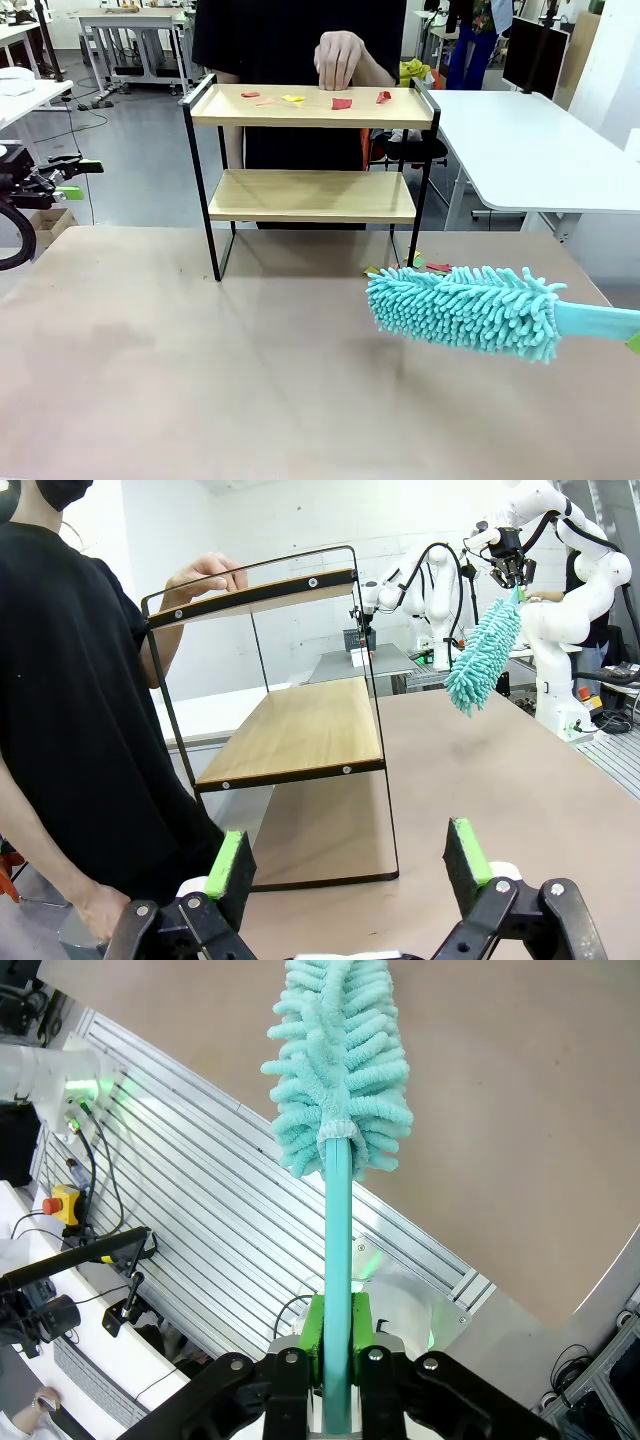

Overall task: Clean the shelf.
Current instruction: Clean the specific section of the Shelf indicated by the human with the Duster.

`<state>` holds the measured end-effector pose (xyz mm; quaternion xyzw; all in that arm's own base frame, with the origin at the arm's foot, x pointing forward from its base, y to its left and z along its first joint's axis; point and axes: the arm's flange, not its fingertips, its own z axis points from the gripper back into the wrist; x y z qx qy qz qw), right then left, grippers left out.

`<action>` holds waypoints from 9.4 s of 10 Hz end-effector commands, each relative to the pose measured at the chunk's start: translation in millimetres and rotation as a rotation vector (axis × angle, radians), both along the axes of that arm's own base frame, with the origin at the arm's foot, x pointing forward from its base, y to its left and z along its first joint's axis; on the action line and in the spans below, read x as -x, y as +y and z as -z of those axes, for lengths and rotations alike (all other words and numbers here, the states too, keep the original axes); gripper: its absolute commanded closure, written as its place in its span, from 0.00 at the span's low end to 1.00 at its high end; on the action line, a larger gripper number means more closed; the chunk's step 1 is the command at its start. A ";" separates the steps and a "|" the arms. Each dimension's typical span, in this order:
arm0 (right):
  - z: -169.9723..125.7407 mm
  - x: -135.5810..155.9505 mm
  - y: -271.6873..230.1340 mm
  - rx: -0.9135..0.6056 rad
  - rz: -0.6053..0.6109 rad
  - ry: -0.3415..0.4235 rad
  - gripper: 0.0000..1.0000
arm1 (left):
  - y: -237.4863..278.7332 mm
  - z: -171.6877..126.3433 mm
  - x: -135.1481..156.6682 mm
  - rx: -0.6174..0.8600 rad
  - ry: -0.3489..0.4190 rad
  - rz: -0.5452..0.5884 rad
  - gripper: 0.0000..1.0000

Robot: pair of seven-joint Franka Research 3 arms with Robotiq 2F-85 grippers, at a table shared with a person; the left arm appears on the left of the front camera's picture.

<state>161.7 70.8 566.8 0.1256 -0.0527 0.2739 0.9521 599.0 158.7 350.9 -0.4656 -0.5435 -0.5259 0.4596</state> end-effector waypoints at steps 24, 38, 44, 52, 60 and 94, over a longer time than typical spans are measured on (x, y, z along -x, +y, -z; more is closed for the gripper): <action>-157.4 4.7 186.4 -0.542 -0.011 -0.189 0.87 | -0.1 -1.9 1.2 -0.005 -0.012 0.005 0.00; -151.0 -87.6 339.2 -0.642 0.330 -0.416 0.87 | -0.1 -1.9 1.2 -0.005 -0.012 0.005 0.00; -144.1 -153.6 402.0 -0.450 0.582 -0.433 0.87 | -0.1 -1.9 1.2 -0.005 -0.012 0.005 0.00; -134.0 -217.5 469.6 -0.278 0.676 -0.427 0.87 | -0.1 -1.9 1.2 -0.005 -0.012 0.005 0.00; -112.9 -215.8 481.8 -0.184 0.740 -0.350 0.87 | -0.1 -1.9 1.2 -0.005 -0.012 0.005 0.00; -104.5 -205.9 188.7 0.118 0.894 -0.343 0.87 | -0.1 -1.9 1.2 -0.005 -0.012 0.005 0.00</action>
